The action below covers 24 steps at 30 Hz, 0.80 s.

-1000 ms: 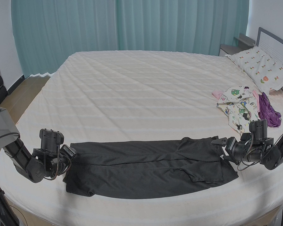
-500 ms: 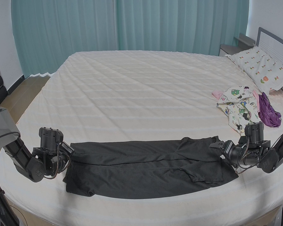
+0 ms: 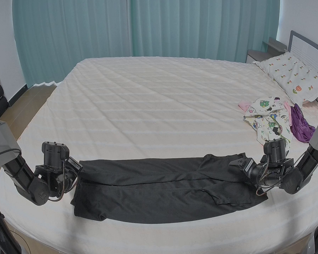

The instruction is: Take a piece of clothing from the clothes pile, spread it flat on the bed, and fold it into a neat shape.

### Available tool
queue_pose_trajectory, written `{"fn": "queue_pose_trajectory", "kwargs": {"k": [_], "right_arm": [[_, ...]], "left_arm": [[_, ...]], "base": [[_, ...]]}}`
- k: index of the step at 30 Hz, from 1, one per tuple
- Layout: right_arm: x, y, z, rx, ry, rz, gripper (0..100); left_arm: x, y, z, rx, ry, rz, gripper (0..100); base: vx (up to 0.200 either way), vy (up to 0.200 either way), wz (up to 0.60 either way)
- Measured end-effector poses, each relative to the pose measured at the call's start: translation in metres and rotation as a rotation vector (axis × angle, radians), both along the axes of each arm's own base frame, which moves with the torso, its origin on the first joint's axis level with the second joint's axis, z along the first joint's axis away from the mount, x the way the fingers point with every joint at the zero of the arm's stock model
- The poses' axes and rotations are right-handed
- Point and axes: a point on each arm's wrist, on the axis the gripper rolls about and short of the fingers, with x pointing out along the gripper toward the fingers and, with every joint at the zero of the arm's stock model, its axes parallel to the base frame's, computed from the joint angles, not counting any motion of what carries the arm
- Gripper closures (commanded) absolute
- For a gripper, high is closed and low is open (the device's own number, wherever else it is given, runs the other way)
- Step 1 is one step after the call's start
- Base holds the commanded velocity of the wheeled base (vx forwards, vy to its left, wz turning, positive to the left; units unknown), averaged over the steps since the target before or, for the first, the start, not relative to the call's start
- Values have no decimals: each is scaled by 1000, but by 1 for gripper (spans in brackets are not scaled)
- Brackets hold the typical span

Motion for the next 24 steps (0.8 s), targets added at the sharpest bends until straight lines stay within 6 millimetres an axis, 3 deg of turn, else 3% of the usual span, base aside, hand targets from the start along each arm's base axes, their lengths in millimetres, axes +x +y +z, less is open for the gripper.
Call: {"fn": "queue_pose_trajectory", "kwargs": {"k": [2,3,16,24], "right_arm": [[2,1,0,13,1,-10,0],[3,1,-1,16,2,-13,100],[4,0,-2,6,9,-29,100],[9,-4,9,22,-45,-50,100]], "left_arm": [[0,0,0,0,1,-1,100],[0,0,0,-1,0,0,100],[0,0,0,-1,0,1,100],[2,1,5,-3,-37,3,100]], "base": [[0,0,0],[0,0,0],[0,0,0],[0,0,0]]}}
